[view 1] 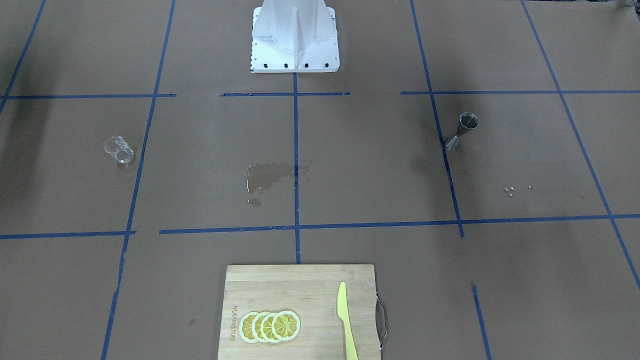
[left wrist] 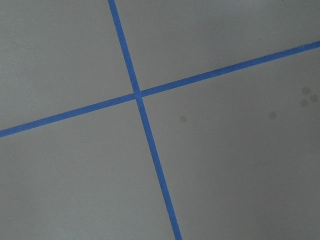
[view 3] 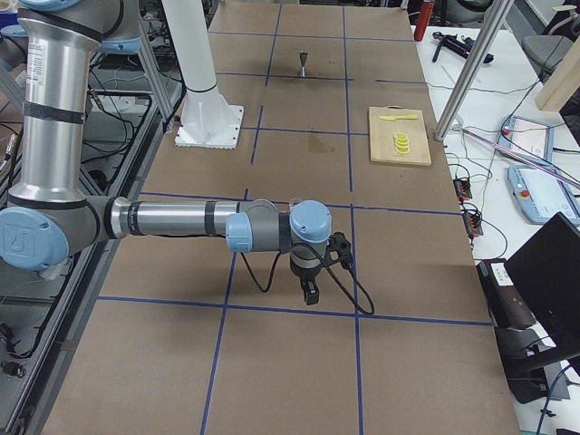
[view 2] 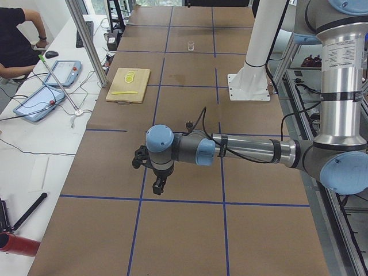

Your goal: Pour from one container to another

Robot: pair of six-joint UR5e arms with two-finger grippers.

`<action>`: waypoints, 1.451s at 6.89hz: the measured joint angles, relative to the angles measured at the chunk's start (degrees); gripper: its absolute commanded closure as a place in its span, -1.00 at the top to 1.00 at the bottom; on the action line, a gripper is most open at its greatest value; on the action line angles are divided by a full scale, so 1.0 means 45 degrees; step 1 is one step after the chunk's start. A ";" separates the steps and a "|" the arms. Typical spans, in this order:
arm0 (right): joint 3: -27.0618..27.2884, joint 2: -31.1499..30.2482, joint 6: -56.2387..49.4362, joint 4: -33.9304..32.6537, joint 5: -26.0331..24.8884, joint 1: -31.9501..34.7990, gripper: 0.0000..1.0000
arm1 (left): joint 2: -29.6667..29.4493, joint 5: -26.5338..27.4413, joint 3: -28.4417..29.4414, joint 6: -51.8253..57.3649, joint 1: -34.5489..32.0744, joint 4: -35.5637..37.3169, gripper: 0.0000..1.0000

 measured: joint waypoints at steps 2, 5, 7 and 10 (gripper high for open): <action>-0.0058 -0.0151 0.1801 0.1040 -0.0010 0.0000 1.00 | 0.0035 -0.0003 0.0007 0.0057 -0.0227 0.0053 1.00; -0.0049 -0.0186 0.2084 0.1264 0.0211 0.0003 1.00 | 0.0087 -0.0001 0.0054 0.0060 -0.0376 0.0046 1.00; 0.0043 -0.0153 0.2107 0.1290 0.0273 0.0005 1.00 | 0.0099 -0.0012 0.0031 0.0047 -0.0410 0.0050 1.00; 0.0138 0.0142 0.2127 0.1248 0.0258 0.0000 1.00 | 0.0114 -0.0015 -0.0007 0.0045 -0.0465 0.0051 1.00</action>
